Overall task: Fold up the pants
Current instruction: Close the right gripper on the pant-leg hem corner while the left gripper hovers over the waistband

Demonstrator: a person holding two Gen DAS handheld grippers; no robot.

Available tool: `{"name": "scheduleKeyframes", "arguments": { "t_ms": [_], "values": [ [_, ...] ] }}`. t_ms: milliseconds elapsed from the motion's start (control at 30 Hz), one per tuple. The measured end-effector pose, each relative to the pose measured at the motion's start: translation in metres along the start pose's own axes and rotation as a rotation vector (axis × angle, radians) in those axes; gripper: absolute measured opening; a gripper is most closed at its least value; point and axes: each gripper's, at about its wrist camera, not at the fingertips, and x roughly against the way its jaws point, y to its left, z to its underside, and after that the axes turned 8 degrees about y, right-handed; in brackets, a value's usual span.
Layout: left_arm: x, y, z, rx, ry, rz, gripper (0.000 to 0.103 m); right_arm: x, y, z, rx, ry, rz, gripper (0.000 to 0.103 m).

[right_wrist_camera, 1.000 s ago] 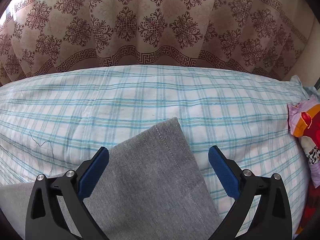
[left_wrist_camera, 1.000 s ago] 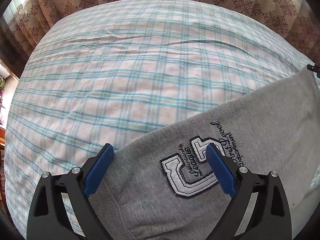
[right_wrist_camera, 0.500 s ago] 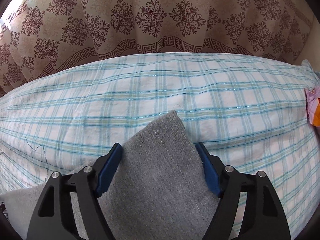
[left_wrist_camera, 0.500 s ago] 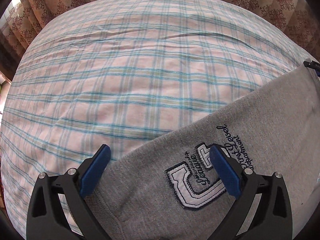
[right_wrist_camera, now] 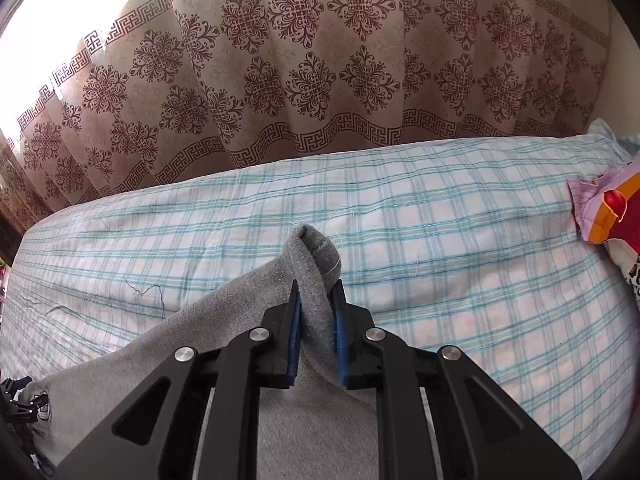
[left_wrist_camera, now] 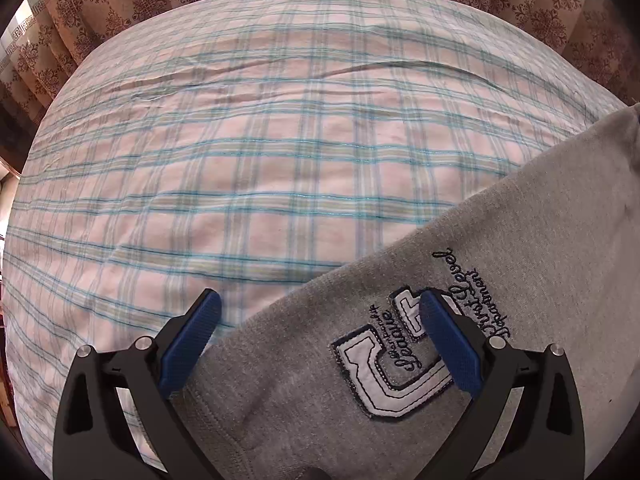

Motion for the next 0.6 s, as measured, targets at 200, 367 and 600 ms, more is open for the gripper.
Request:
{"name": "scheduleKeyframes", "arguments": {
  "t_ms": [200, 367, 600],
  "values": [
    [0.002, -0.006, 0.003, -0.015, -0.007, -0.008, 0.101, 0.023, -0.013, 0.019, -0.061, -0.025, -0.014, 0.013],
    [0.011, -0.009, 0.003, -0.014, -0.017, -0.010, 0.101, 0.050, -0.025, 0.048, -0.106, -0.052, -0.019, 0.013],
    [0.048, -0.009, 0.018, 0.051, -0.028, 0.067, 0.101, 0.076, -0.040, 0.089, -0.128, -0.076, 0.000, 0.013]
  ]
}}
